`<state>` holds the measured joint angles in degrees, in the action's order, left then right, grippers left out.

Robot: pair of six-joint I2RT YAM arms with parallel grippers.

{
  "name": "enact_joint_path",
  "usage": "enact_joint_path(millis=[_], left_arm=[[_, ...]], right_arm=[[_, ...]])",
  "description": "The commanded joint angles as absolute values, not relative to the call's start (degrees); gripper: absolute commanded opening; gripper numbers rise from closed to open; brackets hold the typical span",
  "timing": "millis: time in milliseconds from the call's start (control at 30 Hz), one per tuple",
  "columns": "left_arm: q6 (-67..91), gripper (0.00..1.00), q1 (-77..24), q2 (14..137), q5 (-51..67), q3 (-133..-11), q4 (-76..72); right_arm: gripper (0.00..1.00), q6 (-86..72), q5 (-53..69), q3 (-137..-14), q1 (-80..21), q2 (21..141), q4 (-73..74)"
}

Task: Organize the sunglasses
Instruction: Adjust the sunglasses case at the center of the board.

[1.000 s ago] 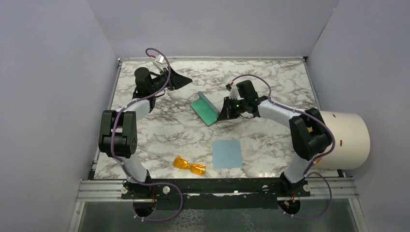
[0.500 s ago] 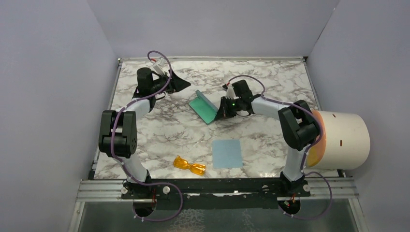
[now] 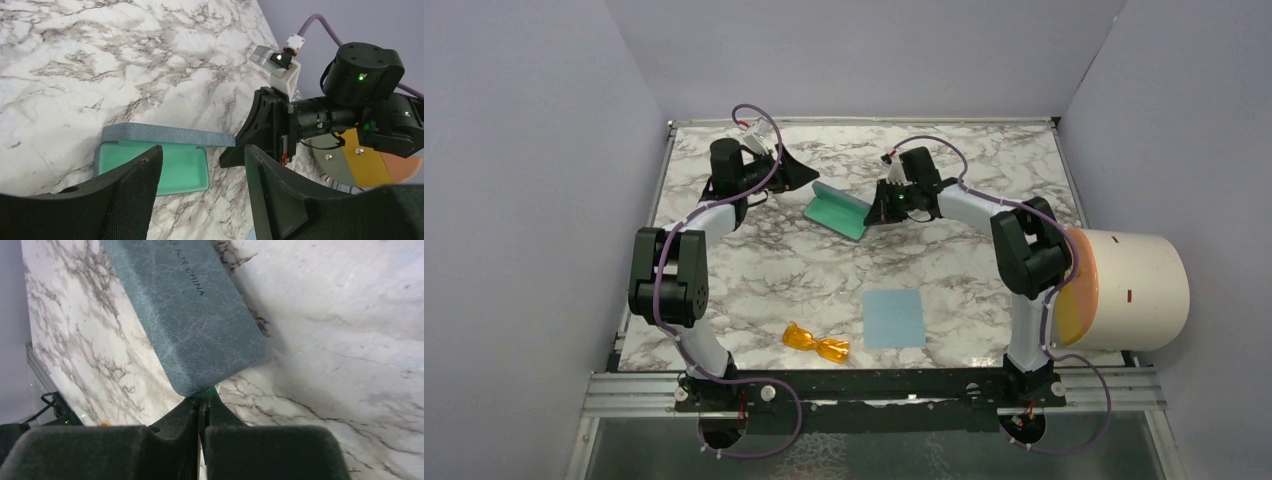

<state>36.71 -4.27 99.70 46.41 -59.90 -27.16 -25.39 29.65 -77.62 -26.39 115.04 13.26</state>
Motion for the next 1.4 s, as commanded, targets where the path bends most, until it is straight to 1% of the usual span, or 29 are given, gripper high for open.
enact_joint_path(millis=[0,233,633,900,1000,1100,1233,1267,1300,1333,1367], left_arm=[[32.62,0.63,-4.61,99.27,42.23,-61.08,-22.81],[28.75,0.62,-4.61,98.33,38.07,-61.87,-17.30],[29.21,0.62,-4.57,98.51,38.31,-62.09,-17.14],[29.22,0.62,-4.57,98.61,37.93,-62.33,-17.17],[29.24,0.63,-4.57,98.17,37.11,-62.28,-17.18],[29.27,0.66,-4.57,97.82,35.48,-62.01,-17.14],[28.94,0.68,-4.66,93.99,32.81,-61.66,-16.24],[28.60,0.69,-4.81,93.09,31.76,-61.54,-15.54],[28.15,0.69,-4.97,92.31,30.65,-61.43,-14.53],[27.68,0.69,-5.27,91.54,29.70,-61.31,-13.62],[27.16,0.69,-5.68,90.74,28.98,-61.19,-12.78]], right_arm=[[0.01,-24.68,27.05,-81.21,-25.14,117.67,13.87],[0.01,-24.30,27.08,-84.55,-23.93,120.86,13.36],[0.01,-23.00,26.45,-91.83,-23.38,124.80,15.99],[0.01,-22.19,27.17,-92.12,-23.00,124.34,16.71],[0.01,-22.26,28.38,-90.91,-22.93,123.11,17.00],[0.01,-23.33,29.49,-87.70,-22.97,120.57,15.95],[0.01,-24.21,30.19,-81.98,-23.10,114.91,13.95],[0.02,-24.01,30.24,-80.71,-23.08,113.11,13.69],[0.06,-23.80,30.02,-79.50,-23.07,111.38,13.63],[0.08,-23.52,29.84,-78.35,-23.10,109.35,13.48],[0.07,-23.29,29.82,-77.15,-23.08,107.57,13.28]])
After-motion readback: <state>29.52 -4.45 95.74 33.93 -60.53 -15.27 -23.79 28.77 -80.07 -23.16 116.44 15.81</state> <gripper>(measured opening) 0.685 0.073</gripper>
